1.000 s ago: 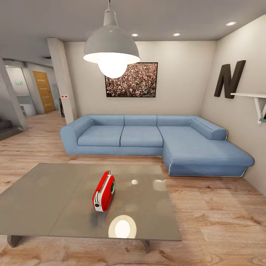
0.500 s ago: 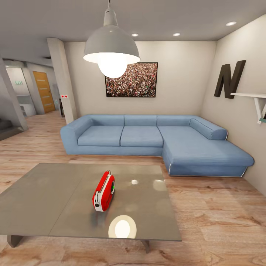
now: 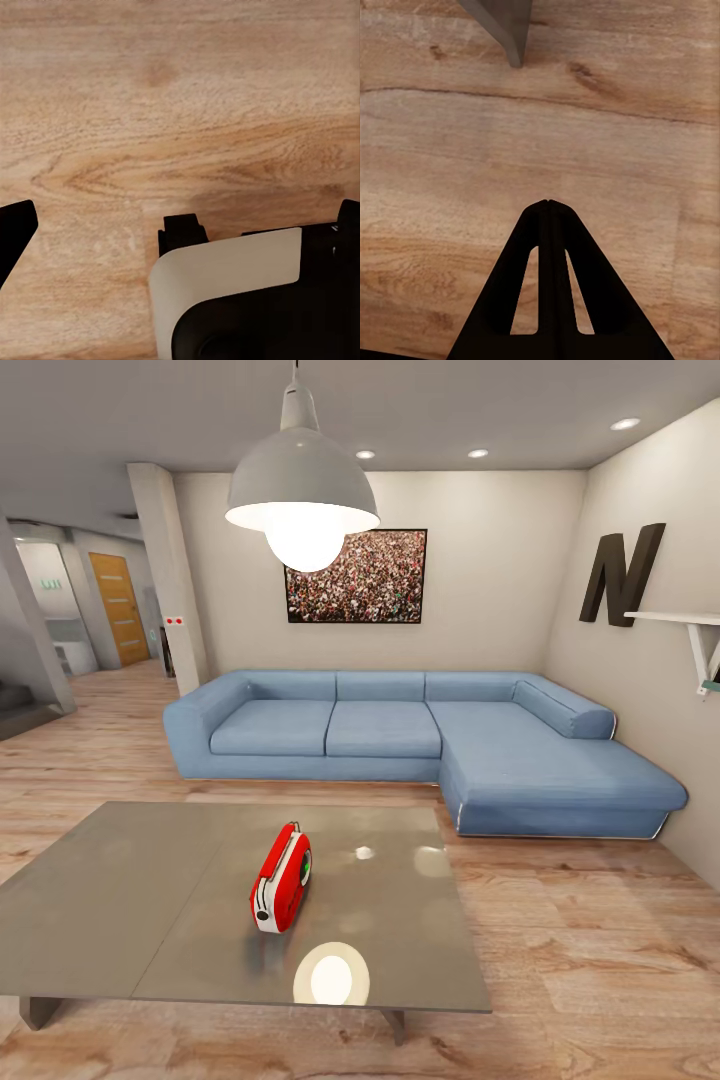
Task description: Turn on the radio receiver that's on the table in the living room.
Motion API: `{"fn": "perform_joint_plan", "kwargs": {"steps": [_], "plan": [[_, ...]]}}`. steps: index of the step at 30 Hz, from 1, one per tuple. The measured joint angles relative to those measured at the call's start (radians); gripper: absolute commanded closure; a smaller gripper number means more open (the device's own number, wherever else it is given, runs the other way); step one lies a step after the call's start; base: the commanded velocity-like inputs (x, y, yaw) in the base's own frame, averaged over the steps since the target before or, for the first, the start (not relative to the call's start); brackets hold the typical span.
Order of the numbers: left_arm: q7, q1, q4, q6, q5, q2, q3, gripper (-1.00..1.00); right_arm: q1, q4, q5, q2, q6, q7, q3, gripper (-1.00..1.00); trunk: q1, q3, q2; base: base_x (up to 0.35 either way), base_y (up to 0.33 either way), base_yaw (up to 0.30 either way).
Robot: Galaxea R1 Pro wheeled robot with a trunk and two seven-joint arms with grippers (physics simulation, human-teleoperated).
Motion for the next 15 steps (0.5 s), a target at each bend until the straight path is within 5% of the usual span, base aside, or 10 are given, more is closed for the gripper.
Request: {"fn": "perform_joint_plan", "kwargs": {"steps": [15], "plan": [[0.0,0.0,0.0,0.0,0.0,0.0,0.0,-1.0,0.0,0.0,0.0,0.0,0.0,0.0,0.0,1.0,0.0,0.0,0.0,0.0,0.0,0.0]]}}
